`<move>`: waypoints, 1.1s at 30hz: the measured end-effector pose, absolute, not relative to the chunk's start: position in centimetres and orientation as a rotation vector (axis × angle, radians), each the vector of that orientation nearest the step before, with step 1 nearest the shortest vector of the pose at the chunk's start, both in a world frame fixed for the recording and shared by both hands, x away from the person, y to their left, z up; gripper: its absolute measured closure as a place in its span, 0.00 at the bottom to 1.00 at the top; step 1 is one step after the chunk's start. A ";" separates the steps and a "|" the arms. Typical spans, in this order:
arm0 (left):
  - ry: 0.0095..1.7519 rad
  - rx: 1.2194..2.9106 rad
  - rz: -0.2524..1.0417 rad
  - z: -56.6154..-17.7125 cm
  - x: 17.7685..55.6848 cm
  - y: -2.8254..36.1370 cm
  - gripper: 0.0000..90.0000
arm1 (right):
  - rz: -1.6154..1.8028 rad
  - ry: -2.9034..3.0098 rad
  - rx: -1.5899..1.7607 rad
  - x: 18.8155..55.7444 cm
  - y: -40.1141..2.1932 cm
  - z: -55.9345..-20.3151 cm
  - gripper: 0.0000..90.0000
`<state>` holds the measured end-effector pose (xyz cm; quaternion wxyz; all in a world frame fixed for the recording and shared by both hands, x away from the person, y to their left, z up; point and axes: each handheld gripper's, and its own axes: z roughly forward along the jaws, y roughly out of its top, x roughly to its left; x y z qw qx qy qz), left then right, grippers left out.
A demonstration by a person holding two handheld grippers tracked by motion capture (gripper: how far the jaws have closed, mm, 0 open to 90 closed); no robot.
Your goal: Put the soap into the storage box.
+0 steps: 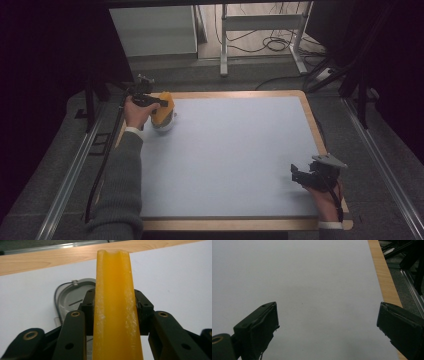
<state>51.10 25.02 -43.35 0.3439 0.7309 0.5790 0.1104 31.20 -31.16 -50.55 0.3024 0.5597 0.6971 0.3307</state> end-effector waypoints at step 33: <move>1.565 1.894 0.291 -46.7 51.9 24.6 0.39 | 0.870 1.854 1.480 31.2 -31.2 -50.8 0.04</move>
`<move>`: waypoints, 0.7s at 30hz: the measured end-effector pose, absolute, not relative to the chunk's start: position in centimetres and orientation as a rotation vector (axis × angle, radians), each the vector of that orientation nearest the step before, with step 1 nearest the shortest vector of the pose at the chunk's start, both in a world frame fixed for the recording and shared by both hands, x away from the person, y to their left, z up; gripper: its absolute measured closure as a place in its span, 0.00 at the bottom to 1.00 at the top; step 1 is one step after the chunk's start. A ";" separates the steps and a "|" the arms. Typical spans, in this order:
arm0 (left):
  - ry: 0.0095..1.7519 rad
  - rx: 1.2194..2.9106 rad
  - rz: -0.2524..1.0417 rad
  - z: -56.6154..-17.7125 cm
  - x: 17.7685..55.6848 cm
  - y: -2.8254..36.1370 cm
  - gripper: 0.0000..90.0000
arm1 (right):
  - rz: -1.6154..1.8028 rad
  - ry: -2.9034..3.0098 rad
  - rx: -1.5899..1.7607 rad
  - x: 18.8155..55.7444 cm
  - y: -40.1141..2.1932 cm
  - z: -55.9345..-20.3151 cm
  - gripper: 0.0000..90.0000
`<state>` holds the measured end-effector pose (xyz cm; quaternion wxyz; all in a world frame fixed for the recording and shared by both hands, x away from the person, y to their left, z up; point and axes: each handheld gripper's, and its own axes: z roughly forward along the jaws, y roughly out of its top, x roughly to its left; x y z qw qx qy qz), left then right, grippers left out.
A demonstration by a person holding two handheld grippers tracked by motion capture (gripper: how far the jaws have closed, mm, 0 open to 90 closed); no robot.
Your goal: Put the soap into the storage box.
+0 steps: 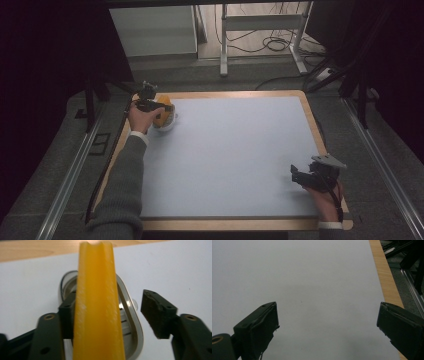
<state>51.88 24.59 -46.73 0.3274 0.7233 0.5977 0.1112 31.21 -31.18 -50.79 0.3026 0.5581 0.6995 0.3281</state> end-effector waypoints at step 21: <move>1.551 1.853 0.413 -44.9 49.4 26.4 0.20 | 0.866 1.856 1.481 31.2 -31.1 -50.9 0.04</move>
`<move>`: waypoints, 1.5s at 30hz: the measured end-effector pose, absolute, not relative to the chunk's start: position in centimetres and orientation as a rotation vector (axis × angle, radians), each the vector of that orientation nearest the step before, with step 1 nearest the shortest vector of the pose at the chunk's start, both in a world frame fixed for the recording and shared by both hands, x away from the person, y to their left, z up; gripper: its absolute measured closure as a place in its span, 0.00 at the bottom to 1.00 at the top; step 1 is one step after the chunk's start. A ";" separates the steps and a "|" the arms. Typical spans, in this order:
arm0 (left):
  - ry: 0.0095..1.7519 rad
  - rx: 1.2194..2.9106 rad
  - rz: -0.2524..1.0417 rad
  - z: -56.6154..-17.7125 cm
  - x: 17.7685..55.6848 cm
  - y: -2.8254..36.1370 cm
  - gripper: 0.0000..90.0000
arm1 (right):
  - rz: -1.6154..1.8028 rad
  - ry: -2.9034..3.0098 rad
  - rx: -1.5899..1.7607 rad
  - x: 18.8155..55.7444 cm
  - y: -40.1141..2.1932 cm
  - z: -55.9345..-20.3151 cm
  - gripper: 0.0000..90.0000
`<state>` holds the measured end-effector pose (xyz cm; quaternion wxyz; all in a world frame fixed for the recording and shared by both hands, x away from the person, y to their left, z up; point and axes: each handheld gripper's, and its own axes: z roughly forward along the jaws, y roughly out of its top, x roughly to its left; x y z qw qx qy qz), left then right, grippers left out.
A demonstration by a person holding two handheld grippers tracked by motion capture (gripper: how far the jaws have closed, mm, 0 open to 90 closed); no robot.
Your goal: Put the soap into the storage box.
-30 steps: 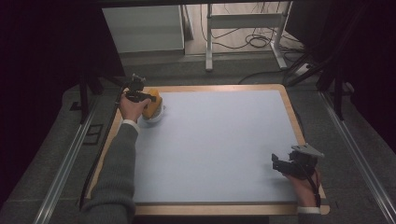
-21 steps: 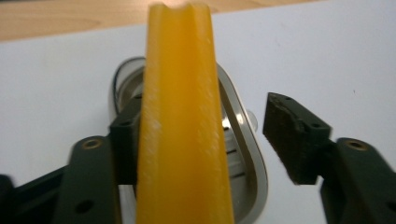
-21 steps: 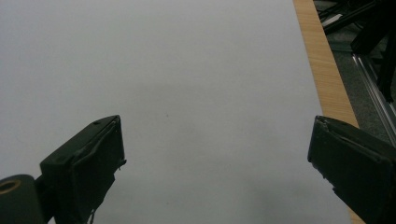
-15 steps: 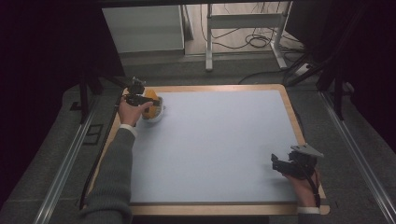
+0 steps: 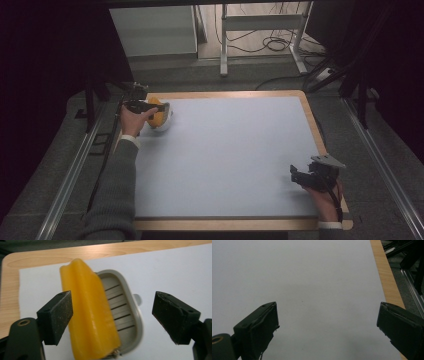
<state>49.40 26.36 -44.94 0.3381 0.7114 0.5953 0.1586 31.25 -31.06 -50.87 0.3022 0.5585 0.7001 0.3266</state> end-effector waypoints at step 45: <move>1.182 2.028 0.302 -51.0 32.5 21.5 0.27 | 0.886 1.853 1.450 31.0 -30.6 -50.4 0.04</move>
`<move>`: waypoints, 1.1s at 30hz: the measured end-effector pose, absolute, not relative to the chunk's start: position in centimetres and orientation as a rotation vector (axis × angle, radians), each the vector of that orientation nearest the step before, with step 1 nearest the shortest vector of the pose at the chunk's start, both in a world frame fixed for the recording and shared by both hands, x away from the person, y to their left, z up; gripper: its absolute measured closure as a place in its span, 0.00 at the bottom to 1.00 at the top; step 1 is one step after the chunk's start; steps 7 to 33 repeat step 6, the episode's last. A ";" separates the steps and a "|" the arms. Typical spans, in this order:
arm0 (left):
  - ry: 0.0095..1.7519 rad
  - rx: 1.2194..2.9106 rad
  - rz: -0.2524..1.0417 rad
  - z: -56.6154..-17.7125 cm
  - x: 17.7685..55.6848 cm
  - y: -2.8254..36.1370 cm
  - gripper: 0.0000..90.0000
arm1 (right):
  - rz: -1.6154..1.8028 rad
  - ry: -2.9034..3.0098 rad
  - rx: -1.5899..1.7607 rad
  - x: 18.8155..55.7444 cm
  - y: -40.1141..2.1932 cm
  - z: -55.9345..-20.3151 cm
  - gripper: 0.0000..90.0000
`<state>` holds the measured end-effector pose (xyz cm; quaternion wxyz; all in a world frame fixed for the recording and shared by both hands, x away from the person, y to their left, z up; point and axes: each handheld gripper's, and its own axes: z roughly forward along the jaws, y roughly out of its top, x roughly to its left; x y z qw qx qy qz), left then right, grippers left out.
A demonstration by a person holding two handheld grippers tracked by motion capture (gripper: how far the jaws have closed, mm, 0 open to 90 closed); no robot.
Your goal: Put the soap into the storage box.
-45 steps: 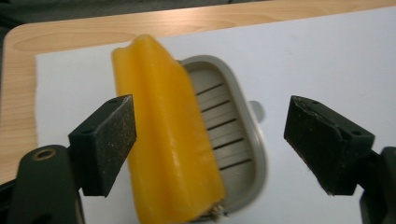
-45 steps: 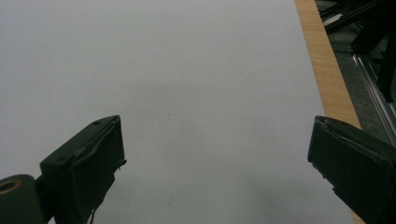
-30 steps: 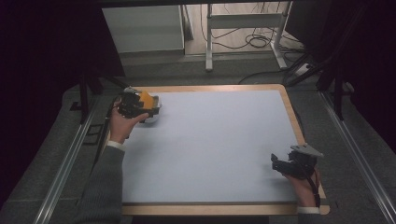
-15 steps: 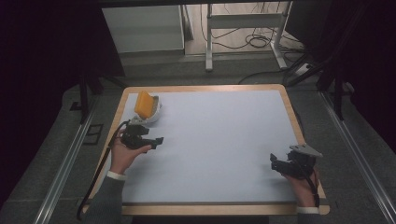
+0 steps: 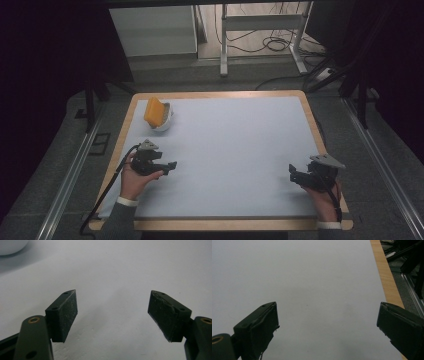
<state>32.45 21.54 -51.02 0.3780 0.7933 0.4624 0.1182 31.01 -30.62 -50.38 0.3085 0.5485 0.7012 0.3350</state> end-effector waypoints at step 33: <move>1.194 2.016 0.324 -51.0 32.4 21.5 0.20 | 0.894 1.853 1.436 31.0 -30.4 -50.3 0.04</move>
